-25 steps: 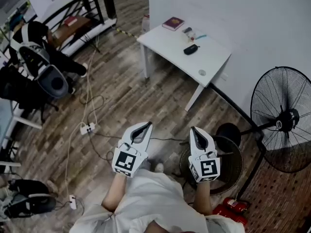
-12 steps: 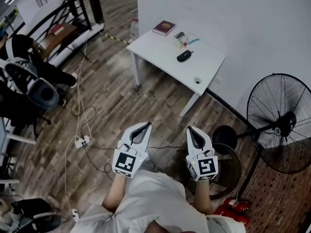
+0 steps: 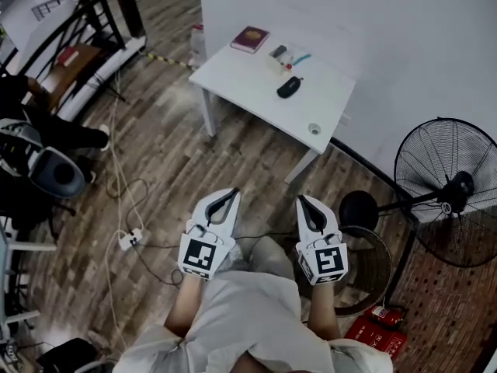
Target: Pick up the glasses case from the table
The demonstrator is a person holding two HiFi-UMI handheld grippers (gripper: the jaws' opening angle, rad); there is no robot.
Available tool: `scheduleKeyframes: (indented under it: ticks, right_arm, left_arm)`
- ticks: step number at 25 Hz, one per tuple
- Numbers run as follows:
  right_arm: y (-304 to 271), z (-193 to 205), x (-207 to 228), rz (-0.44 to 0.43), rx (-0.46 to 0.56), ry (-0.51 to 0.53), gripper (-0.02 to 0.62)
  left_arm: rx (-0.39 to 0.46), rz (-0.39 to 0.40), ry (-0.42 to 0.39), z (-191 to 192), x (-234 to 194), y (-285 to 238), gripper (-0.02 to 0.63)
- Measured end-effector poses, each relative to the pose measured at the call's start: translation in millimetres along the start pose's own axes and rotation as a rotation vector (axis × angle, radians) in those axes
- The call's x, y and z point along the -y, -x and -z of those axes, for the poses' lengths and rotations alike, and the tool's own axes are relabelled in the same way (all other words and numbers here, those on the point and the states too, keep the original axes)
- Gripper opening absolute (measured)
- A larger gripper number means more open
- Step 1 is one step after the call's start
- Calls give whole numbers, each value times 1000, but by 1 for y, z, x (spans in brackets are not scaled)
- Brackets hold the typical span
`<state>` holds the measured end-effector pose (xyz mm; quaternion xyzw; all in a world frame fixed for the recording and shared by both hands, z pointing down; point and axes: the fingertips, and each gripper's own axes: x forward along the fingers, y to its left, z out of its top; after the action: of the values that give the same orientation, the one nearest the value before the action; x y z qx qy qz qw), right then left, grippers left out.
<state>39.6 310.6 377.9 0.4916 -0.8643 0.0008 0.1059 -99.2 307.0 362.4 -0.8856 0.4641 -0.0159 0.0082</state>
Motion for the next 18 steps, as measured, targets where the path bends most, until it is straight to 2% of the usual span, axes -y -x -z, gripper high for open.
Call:
scheduleKeyframes:
  ticks: [8,18]
  right_arm:
    - [-31,3,18,26,-20,1,3]
    - [-109,-3,72,32,1,-10,3]
  left_arm:
    - [-5,30,9,8,-23,-33,17]
    - [0,38,-15,7,-66,-113,17]
